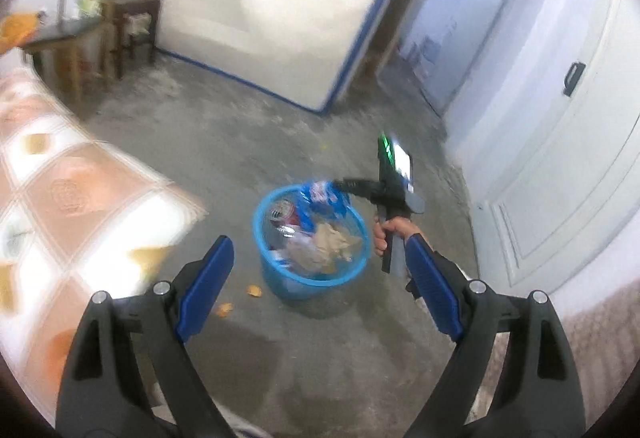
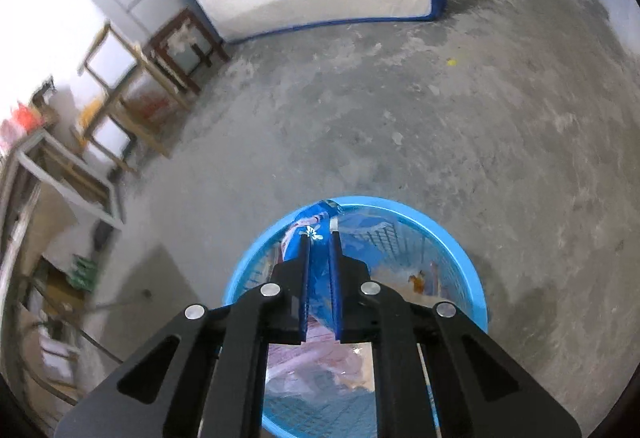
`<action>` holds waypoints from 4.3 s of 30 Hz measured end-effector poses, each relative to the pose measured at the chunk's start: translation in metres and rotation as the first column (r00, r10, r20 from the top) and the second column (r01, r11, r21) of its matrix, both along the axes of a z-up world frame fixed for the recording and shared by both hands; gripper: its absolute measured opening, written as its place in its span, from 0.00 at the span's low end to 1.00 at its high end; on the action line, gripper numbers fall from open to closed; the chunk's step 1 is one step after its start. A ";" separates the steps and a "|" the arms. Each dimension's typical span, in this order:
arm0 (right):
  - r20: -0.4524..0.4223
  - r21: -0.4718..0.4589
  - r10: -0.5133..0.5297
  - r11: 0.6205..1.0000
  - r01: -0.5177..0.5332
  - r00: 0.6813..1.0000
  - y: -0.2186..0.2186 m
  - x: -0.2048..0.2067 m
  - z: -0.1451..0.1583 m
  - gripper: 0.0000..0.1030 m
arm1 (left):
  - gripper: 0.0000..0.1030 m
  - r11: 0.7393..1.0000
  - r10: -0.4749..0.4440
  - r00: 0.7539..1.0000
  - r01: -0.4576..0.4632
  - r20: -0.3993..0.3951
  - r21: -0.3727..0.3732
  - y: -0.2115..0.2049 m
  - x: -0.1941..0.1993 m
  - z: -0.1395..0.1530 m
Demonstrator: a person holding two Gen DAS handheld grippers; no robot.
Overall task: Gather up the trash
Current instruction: 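Move both tools back over the table toward the green bottle, then grasp the green bottle with the left tool, then grasp the orange peel with the right tool while the left tool holds the bottle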
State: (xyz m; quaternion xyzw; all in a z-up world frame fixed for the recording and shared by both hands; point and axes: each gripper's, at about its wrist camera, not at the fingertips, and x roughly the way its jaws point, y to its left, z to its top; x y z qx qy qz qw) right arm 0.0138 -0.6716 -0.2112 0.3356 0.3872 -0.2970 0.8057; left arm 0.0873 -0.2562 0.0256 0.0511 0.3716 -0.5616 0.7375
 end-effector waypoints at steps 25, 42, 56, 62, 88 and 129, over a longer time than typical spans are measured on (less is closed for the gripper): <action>-0.191 -0.006 -0.027 1.000 0.027 0.981 0.049 -0.037 0.019 0.25 | 0.82 0.945 0.283 0.959 -0.281 -0.012 -0.167 0.152 0.029 0.023; 0.199 -0.146 0.407 0.912 -0.383 0.892 0.225 0.067 0.247 0.71 | 0.88 0.815 0.555 0.832 -0.538 0.020 -0.215 0.279 0.043 0.038; 0.204 -0.104 0.843 0.524 -0.845 0.498 0.441 0.193 0.290 0.74 | 0.92 0.813 0.535 0.771 -0.581 0.344 0.038 0.332 0.095 0.060; 0.195 -0.054 0.868 0.474 -0.879 0.456 0.470 0.203 0.267 0.74 | 0.92 0.795 0.469 0.794 -0.570 0.386 0.206 0.325 0.165 0.051; 0.208 0.013 0.855 0.484 -0.875 0.476 0.434 0.230 0.255 0.74 | 0.65 0.627 0.605 0.772 -0.612 0.194 0.481 0.336 0.255 0.001; -0.129 0.079 0.974 0.196 -0.977 0.185 0.608 0.453 0.212 0.61 | 0.66 0.686 0.709 0.576 -0.697 -0.407 0.209 0.439 0.219 -0.007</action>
